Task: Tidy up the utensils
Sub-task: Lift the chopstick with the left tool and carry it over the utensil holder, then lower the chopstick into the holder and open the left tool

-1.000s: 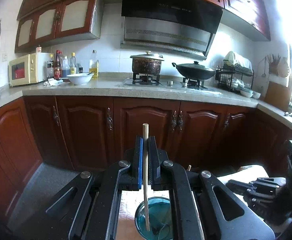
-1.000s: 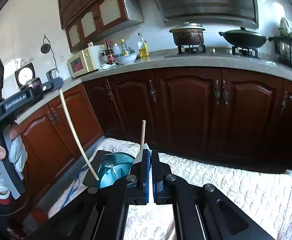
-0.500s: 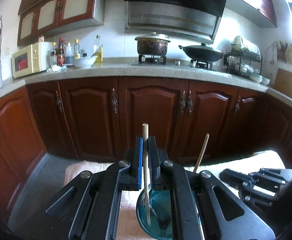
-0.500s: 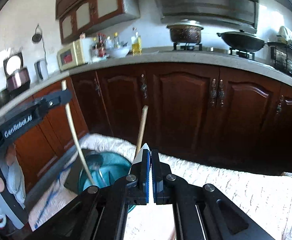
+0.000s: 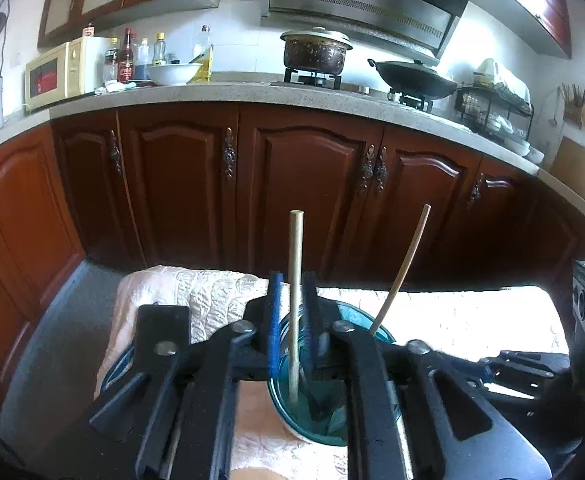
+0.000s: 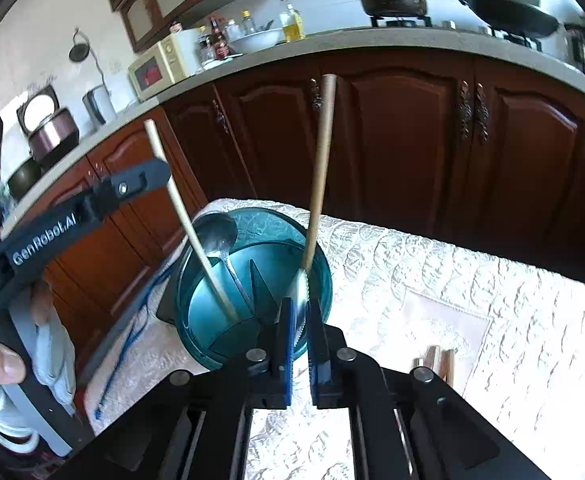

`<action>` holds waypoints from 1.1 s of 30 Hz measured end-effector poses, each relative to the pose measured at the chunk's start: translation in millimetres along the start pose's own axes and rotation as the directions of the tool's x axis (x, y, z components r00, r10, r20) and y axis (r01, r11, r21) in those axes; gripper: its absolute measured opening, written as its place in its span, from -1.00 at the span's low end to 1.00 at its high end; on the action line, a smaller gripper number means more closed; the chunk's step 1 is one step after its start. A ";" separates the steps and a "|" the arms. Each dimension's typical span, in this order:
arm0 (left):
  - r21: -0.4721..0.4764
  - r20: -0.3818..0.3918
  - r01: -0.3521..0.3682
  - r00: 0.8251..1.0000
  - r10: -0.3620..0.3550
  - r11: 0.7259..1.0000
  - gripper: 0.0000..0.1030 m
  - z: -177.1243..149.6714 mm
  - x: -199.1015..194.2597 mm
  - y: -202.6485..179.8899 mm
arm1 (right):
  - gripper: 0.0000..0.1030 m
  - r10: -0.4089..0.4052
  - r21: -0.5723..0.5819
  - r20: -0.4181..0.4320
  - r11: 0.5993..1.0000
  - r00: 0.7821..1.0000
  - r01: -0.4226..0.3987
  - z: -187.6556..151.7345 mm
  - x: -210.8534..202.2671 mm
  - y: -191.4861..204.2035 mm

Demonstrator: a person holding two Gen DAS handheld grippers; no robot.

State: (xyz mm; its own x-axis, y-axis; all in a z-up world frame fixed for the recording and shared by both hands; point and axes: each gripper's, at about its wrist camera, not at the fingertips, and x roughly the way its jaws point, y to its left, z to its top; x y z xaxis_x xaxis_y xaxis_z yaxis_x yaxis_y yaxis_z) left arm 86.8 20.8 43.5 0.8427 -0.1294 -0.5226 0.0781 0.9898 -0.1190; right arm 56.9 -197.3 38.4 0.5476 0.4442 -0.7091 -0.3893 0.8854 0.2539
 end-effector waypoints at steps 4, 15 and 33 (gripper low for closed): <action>-0.019 0.003 0.023 1.000 -0.023 1.000 -0.26 0.1 -12.8 1.2 | -0.55 -0.002 0.017 0.015 1.000 1.000 0.002 -5.8 -11.8 -6.5; 0.015 -0.029 0.028 0.999 -0.027 1.000 -0.22 -30.2 -41.0 -20.8 | -0.53 -0.050 0.009 0.053 0.999 0.997 0.050 -23.4 -53.0 -8.3; 0.084 -0.149 0.112 0.984 -0.098 0.990 -0.22 -83.2 -37.1 -89.9 | -0.40 -0.215 0.072 0.055 0.975 0.975 0.211 -76.9 -120.0 -49.4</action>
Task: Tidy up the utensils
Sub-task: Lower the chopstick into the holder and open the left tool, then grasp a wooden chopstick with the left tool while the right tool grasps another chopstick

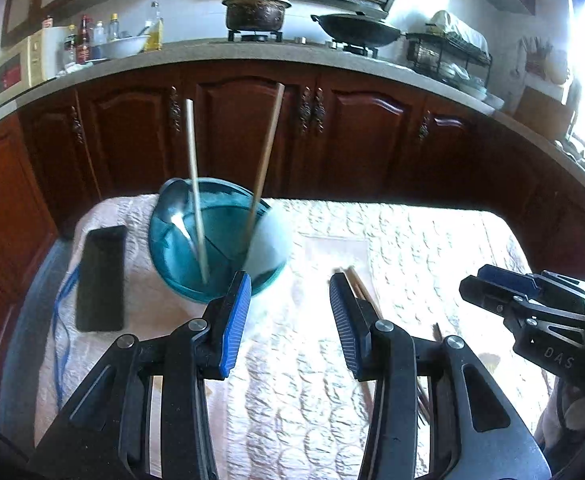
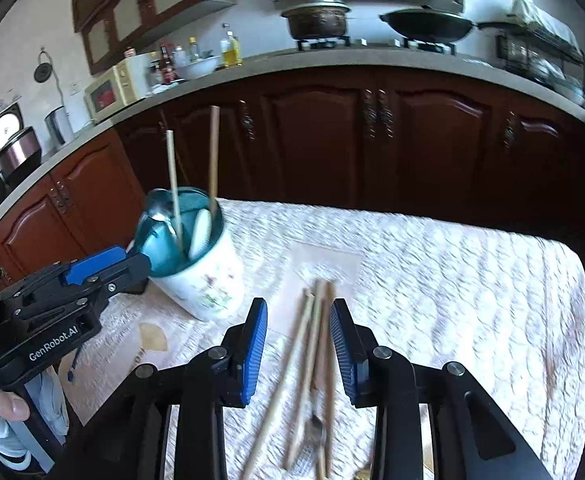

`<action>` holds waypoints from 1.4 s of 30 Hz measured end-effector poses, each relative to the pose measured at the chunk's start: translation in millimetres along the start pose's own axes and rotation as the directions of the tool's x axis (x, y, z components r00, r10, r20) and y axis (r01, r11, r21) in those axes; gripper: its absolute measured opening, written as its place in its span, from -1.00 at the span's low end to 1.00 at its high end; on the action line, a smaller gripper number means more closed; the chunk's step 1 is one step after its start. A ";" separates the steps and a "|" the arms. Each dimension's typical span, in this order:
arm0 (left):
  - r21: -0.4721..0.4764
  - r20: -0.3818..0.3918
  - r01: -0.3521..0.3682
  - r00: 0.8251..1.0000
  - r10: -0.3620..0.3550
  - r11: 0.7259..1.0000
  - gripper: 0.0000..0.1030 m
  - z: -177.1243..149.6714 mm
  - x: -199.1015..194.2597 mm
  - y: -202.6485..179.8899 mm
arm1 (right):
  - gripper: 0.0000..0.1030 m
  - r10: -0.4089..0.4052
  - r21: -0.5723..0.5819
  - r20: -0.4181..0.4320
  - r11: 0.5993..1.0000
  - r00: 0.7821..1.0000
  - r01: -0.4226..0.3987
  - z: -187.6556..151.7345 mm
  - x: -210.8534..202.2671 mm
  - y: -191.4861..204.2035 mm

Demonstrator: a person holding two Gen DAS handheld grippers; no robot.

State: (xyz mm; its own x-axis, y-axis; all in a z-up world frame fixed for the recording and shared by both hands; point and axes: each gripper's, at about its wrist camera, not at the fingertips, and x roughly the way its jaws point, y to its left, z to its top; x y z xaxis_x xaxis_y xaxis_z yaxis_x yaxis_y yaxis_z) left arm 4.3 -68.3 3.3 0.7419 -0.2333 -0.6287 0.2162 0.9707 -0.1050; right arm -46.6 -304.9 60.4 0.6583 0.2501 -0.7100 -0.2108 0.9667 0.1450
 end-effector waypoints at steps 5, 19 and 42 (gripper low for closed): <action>-0.008 -0.044 0.045 0.998 -0.045 0.999 -0.21 -7.3 9.4 -5.9 | -0.39 -0.040 0.026 -0.027 0.999 0.999 0.041 -14.2 -1.1 -22.5; -0.011 -0.213 0.134 0.968 -0.133 0.991 -0.15 -35.1 54.0 -9.3 | -0.51 0.104 0.145 -0.251 0.987 0.963 -0.068 -47.3 88.1 -46.7; -0.076 -0.392 0.216 0.891 -0.228 0.973 -0.86 -51.7 144.2 -31.1 | -0.85 0.135 0.305 -0.328 0.952 0.935 -0.031 -76.4 96.5 -87.5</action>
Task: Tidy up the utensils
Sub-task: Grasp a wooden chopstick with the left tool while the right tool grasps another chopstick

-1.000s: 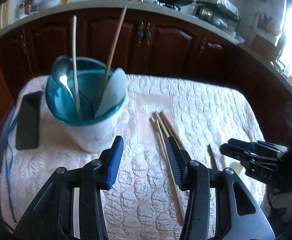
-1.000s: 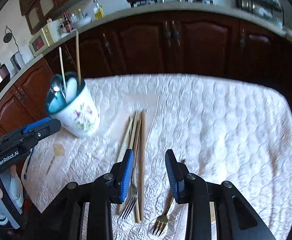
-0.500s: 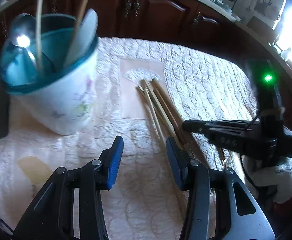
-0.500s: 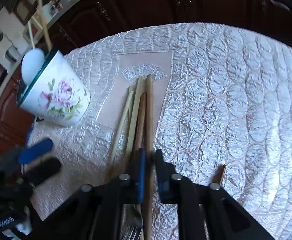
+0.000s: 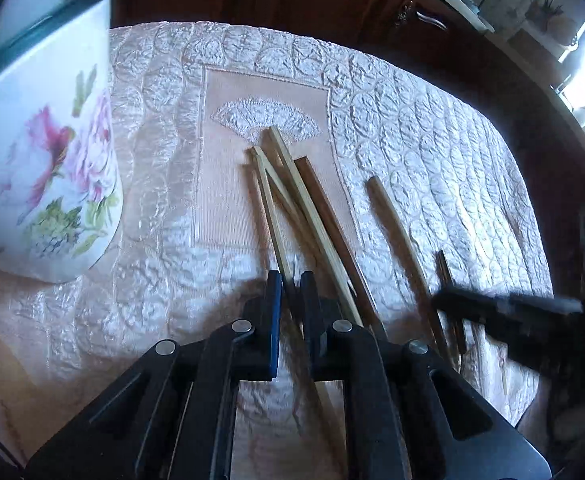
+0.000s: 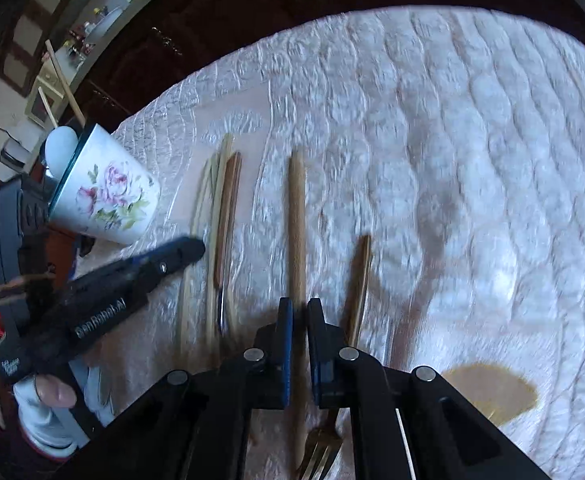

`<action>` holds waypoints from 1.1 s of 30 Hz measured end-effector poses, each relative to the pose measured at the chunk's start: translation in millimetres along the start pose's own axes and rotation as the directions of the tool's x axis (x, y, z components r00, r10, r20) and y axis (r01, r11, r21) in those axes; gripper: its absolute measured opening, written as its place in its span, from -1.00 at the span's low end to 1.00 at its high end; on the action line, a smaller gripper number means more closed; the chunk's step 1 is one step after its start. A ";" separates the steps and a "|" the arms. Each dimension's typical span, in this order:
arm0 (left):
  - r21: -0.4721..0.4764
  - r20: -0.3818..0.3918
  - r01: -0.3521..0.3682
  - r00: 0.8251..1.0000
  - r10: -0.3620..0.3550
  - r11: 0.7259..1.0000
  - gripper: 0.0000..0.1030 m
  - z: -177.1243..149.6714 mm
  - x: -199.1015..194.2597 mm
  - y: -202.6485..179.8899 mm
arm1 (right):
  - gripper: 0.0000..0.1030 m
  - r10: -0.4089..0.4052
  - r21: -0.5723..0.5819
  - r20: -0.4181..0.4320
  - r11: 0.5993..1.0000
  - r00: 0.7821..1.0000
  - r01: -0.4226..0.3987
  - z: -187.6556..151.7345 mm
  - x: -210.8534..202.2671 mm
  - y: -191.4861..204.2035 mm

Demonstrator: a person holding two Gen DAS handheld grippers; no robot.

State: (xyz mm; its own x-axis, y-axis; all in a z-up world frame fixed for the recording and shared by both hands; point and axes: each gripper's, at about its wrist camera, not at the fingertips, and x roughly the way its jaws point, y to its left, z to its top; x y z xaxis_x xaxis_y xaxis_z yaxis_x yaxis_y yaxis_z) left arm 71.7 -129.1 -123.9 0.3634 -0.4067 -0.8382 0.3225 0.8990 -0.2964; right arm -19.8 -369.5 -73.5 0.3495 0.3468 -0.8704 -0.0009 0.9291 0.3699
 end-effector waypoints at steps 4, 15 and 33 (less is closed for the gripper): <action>0.025 -0.010 -0.008 1.000 0.008 1.000 -0.92 -13.5 -16.5 4.7 | -0.82 -0.008 -0.027 0.019 1.000 1.000 0.009 24.5 7.7 10.1; 0.052 -0.028 -0.051 0.998 0.052 0.997 -0.84 -29.1 -30.6 9.8 | -0.87 -0.021 -0.056 -0.040 0.998 0.999 0.019 64.2 45.7 17.4; 0.083 0.027 -0.051 0.998 0.049 0.995 -0.92 8.5 -23.9 6.1 | -0.86 -0.041 -0.101 -0.033 0.994 0.999 0.037 61.0 37.4 25.0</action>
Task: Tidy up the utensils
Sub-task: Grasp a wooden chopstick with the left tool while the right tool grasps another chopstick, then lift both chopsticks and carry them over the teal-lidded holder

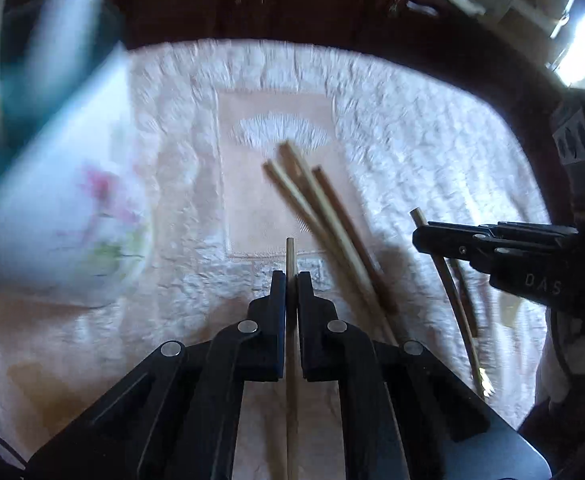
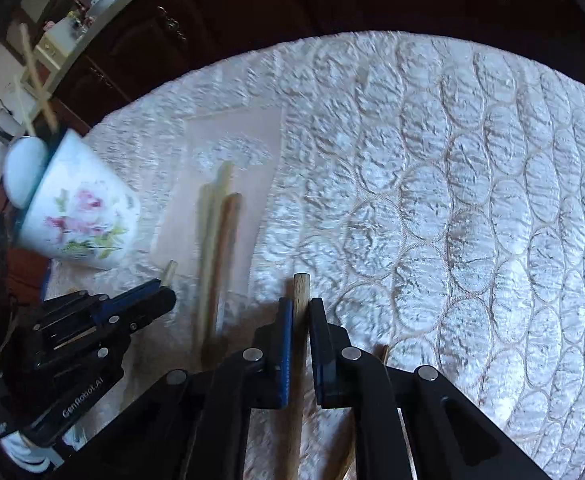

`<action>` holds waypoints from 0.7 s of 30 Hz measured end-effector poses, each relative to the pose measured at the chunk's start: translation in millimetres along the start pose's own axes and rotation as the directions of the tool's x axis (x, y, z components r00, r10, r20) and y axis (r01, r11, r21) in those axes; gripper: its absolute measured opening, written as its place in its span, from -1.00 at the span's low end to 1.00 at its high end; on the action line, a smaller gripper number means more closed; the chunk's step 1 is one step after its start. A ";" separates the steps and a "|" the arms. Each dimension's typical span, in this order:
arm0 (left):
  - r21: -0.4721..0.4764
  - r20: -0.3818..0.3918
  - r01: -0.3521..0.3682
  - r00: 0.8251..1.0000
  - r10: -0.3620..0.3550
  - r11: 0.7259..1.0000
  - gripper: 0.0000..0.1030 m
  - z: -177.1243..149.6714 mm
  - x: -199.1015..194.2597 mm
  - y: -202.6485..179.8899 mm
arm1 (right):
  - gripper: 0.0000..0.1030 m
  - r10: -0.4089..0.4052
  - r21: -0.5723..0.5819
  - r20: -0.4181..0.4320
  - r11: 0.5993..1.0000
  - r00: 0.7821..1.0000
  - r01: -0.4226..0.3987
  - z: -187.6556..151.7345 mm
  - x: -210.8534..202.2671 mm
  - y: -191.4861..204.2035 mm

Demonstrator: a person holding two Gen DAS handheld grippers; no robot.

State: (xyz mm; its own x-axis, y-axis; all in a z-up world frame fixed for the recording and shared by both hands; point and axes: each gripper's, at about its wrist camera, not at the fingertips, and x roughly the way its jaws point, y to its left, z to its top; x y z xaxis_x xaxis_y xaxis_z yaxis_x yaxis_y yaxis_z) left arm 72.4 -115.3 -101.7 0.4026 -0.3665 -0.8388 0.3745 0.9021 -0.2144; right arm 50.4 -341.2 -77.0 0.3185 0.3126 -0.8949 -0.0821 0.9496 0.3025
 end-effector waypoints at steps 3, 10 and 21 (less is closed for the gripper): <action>0.001 0.059 0.028 0.998 -0.028 1.000 -0.92 2.4 -32.1 1.5 | -0.87 0.026 -0.023 0.057 0.999 0.998 -0.024 -0.3 -30.0 5.3; 0.043 0.186 0.020 0.982 -0.028 0.999 -0.92 2.0 -101.6 -2.5 | -0.87 0.069 -0.082 0.191 0.995 0.979 -0.054 -1.4 -99.4 31.3; 0.019 0.292 0.005 0.956 -0.011 1.000 -0.92 -11.8 -159.5 4.3 | -0.87 0.085 -0.166 0.290 0.985 0.953 -0.037 -26.4 -169.7 65.6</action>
State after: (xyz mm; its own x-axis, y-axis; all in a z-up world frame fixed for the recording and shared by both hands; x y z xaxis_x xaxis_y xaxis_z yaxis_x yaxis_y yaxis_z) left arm -0.1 -50.3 25.2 0.6246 -0.4265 -0.6541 0.3922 0.8957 -0.2095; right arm -34.1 -331.4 86.0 0.5703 0.3719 -0.7325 -0.2498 0.9279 0.2767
